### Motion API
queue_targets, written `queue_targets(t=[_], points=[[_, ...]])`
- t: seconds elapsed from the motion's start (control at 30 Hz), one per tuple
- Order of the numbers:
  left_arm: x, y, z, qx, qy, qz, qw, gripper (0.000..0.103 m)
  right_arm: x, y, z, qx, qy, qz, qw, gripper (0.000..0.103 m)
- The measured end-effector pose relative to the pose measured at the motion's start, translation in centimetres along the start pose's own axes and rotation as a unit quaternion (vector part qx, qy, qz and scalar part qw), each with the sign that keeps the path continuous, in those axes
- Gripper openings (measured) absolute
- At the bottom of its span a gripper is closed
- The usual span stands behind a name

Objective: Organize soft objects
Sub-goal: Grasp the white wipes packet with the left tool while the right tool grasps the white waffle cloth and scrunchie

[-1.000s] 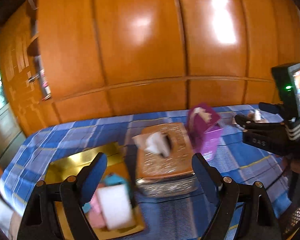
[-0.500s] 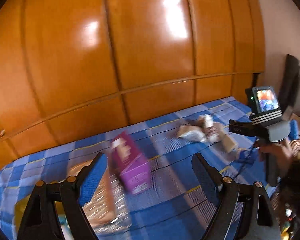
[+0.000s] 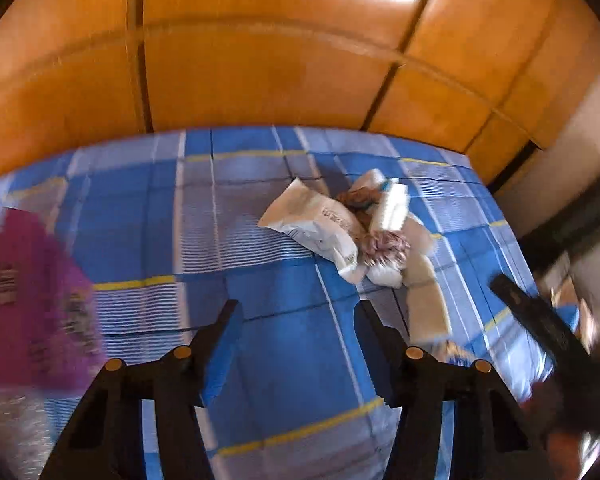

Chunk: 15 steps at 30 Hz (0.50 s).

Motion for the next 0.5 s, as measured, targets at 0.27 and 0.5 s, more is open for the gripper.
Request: queue_targets(t=[0.27,0.5], points=[[0.5,4.3,-7.3,-0.037,0.008,0.080,0.9961,0.070,0.1,0.0,-0.9,-0.020,0.028,-0.011,0.999,0.077],[1.3,6.9,-10.9,-0.041,0.021,0.120,0.9917,0.076,-0.3,-0.1,-1.0,-0.023,0.041,-0.006,0.999,0.077]])
Point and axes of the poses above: each gripper's, at about its wrist camera, not at the fingertips, and z roughly against the way its jaws point, x to its right, y to its top, the point moved 1 cm from there along -z, roughly the way its jaws point, and after that the axes turned 5 degrees about z, right-handed, at the moved point
